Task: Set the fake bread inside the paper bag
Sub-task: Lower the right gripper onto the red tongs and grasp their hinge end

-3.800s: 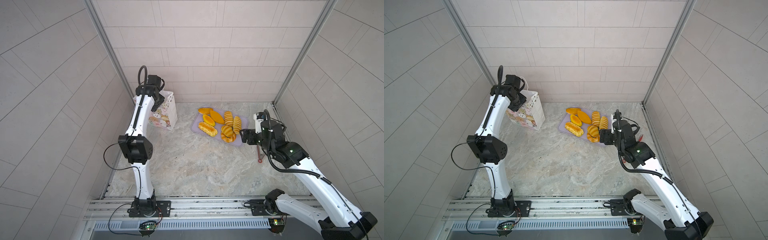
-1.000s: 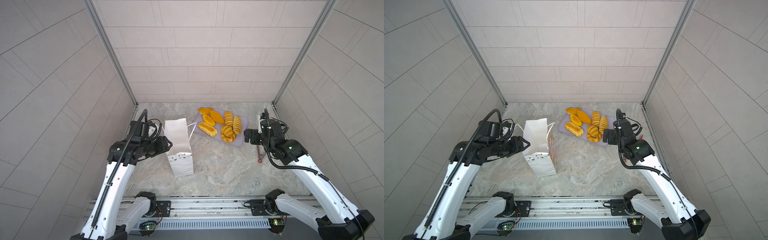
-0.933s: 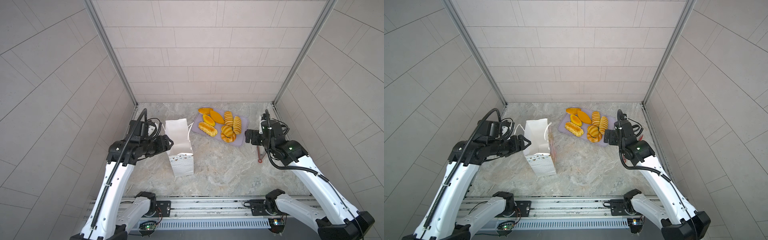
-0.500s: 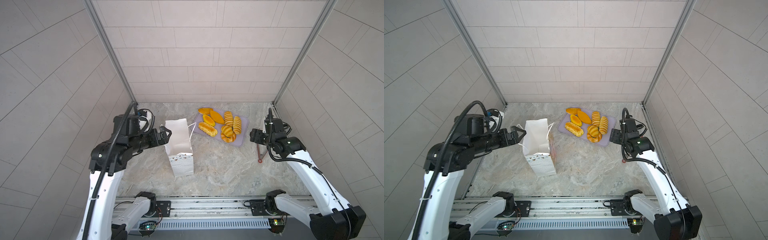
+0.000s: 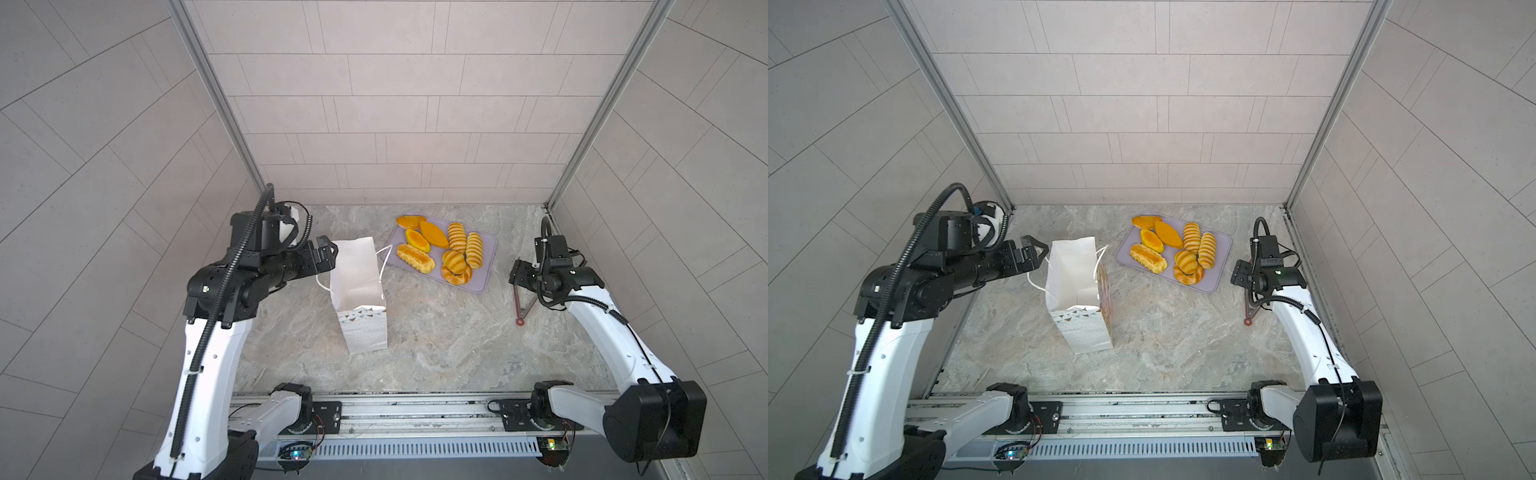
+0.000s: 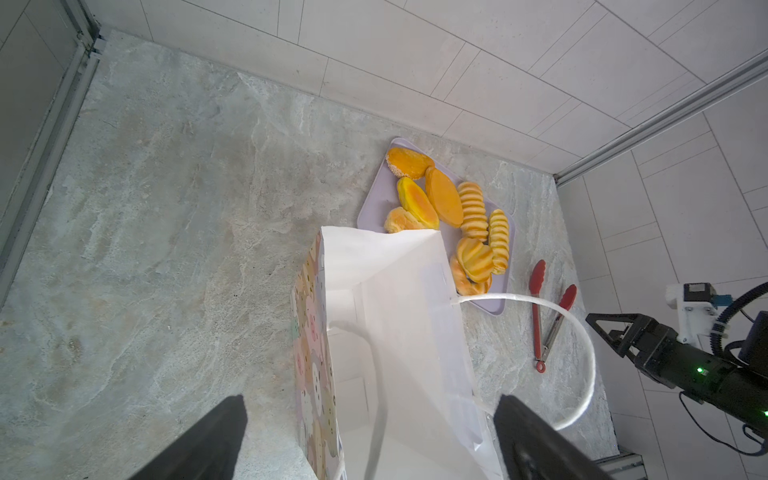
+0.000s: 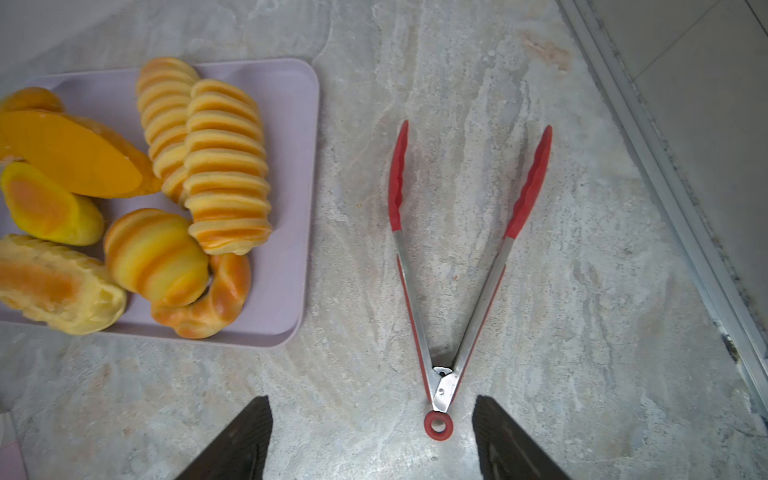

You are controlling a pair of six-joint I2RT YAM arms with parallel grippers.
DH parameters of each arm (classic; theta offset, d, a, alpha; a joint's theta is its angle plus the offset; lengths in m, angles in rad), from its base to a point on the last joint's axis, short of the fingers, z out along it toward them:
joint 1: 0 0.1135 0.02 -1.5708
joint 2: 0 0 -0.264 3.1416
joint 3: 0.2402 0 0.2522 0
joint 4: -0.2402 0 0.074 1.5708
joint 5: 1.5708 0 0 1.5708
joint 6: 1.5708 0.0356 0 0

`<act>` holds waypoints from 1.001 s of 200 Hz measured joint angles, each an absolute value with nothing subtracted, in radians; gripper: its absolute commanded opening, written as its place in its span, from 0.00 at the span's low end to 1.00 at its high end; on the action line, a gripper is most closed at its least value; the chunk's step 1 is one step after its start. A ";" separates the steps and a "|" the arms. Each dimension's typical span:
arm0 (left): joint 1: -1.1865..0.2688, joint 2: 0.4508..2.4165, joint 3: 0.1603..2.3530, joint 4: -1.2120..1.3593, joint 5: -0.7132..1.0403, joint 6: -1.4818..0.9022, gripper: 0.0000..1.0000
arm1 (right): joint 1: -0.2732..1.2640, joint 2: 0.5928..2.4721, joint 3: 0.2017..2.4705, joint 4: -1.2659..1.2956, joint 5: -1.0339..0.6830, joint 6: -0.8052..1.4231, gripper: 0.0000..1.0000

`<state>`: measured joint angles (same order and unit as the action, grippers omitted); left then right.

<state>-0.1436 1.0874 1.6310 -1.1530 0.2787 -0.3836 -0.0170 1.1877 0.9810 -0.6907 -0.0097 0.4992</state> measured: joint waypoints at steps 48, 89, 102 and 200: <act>-0.109 1.064 1.542 -1.079 0.318 -0.385 1.00 | -0.082 1.244 0.928 -0.681 -0.008 0.508 0.88; -0.053 1.031 1.433 -1.039 0.377 -0.388 1.00 | -0.128 1.296 0.886 -0.666 -0.008 0.524 0.89; -0.027 1.016 1.407 -1.029 0.397 -0.388 1.00 | -0.128 1.330 0.886 -0.656 -0.008 0.526 0.88; 0.052 0.941 1.351 -0.979 0.463 -0.400 1.00 | -0.128 1.627 0.997 -0.654 -0.006 0.494 0.86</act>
